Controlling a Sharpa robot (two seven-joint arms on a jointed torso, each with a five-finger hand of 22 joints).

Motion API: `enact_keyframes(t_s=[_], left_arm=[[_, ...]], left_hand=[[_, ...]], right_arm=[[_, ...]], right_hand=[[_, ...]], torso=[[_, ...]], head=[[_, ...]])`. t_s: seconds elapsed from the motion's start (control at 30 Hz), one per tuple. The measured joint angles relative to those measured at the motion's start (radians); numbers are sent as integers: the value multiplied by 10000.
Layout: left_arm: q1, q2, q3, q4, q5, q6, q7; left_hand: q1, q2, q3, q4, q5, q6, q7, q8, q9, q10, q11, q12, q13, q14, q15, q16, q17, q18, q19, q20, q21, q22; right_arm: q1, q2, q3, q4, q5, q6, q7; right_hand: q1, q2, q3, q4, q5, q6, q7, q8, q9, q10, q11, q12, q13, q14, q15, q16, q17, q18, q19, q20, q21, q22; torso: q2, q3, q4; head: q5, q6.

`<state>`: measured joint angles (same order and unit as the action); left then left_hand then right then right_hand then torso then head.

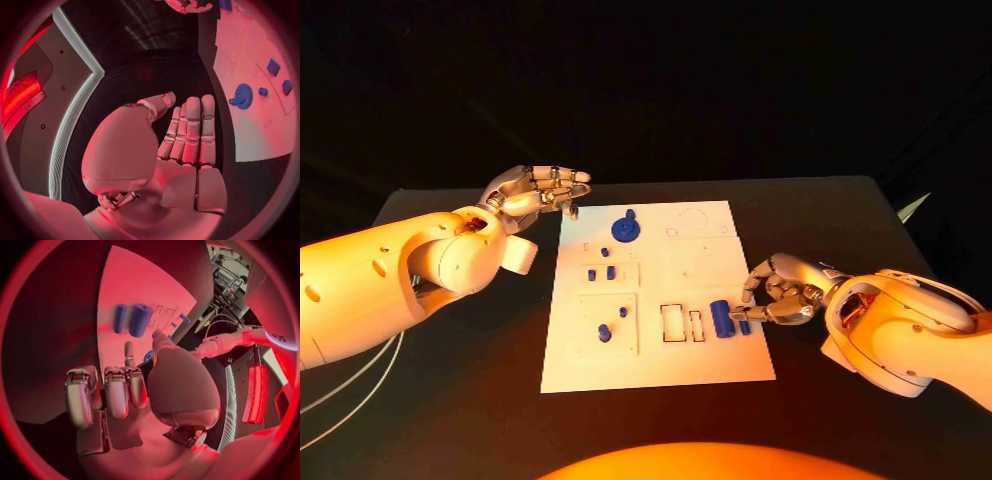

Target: Assemble the parts on the task board

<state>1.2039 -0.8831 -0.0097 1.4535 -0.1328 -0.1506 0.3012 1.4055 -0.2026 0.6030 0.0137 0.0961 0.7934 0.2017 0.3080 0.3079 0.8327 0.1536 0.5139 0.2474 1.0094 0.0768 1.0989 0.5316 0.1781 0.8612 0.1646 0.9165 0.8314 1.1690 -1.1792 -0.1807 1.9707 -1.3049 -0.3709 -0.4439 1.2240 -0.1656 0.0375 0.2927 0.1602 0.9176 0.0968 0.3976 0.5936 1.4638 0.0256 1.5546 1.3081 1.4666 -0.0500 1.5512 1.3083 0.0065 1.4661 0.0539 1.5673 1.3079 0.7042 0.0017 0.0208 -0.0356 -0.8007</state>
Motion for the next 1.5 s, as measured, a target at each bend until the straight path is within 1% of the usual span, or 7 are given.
enact_keyframes(t_s=[0.3,0.7,1.17,1.3,1.37,1.43,1.5], left_arm=[[-1,-17,-2,29,0,3,0],[-1,-20,-2,27,1,16,-4],[-1,-35,-4,40,1,49,-8],[-1,-41,-4,46,2,63,-8],[-1,-46,-4,51,2,71,-8],[-1,-57,-4,53,2,80,-9],[-1,-63,-4,54,2,85,-10]], left_hand=[[0,0,-1,1,0,0,0,0,0,0,0,0,0,0,0,0,0,0,0,0,-9,0],[0,0,-29,28,0,0,0,0,0,0,0,0,0,0,0,0,1,1,0,0,-38,-12],[0,0,-28,28,0,0,0,36,0,-37,37,0,0,0,0,0,1,1,0,0,-38,-11],[0,0,-28,28,0,0,0,36,0,-37,37,0,-11,0,0,0,-9,1,0,0,-38,-22],[0,0,-28,28,0,0,0,36,0,-37,37,0,-11,0,0,0,-9,0,0,0,-38,-22],[0,0,-28,28,0,0,0,36,0,-37,37,0,-11,0,0,0,-8,0,0,0,-38,-22],[0,0,-28,28,0,0,0,36,0,-37,37,0,-11,0,0,0,-8,1,0,0,-38,-22]], right_arm=[[-287,411,-13,-172,-369,72,-372],[-371,829,-11,-327,-598,65,-566],[-603,1365,-2,-783,-924,100,-658],[-653,1513,22,-879,-1059,97,-707],[-667,1566,31,-901,-1119,85,-730],[-680,1617,36,-916,-1180,66,-758],[-687,1639,37,-924,-1222,53,-777]], right_hand=[[-148,148,-165,25,0,32,-32,0,35,36,-36,0,-1,0,0,0,-1,0,0,0,0,-1],[-210,210,-194,-2,0,33,-31,0,49,35,-36,0,-3,0,-1,0,-2,1,0,0,-1,-2],[-251,249,-193,-1,-1,65,-63,0,66,34,-37,0,-5,0,-1,0,-4,1,0,0,-2,-4],[-251,249,-193,-1,-1,71,-62,88,129,34,-37,0,-5,0,0,0,-4,2,0,0,-4,-4],[-291,292,-194,-2,-1,105,-29,122,129,34,-37,0,-5,0,-1,0,-5,2,0,0,-8,-4],[-250,334,-193,-1,24,154,-75,119,129,34,-37,0,-5,0,-1,0,-5,2,0,0,-8,-5],[-209,372,-194,-1,116,171,-59,86,129,34,-37,0,-5,0,-1,0,-5,2,0,0,-8,-5]], torso=[[6,12,7],[7,17,7],[4,12,4],[4,12,8],[4,12,12],[4,10,12],[4,6,9]], head=[[29,-38],[72,-52],[104,-75],[91,-83],[86,-85],[81,-90],[81,-95]])
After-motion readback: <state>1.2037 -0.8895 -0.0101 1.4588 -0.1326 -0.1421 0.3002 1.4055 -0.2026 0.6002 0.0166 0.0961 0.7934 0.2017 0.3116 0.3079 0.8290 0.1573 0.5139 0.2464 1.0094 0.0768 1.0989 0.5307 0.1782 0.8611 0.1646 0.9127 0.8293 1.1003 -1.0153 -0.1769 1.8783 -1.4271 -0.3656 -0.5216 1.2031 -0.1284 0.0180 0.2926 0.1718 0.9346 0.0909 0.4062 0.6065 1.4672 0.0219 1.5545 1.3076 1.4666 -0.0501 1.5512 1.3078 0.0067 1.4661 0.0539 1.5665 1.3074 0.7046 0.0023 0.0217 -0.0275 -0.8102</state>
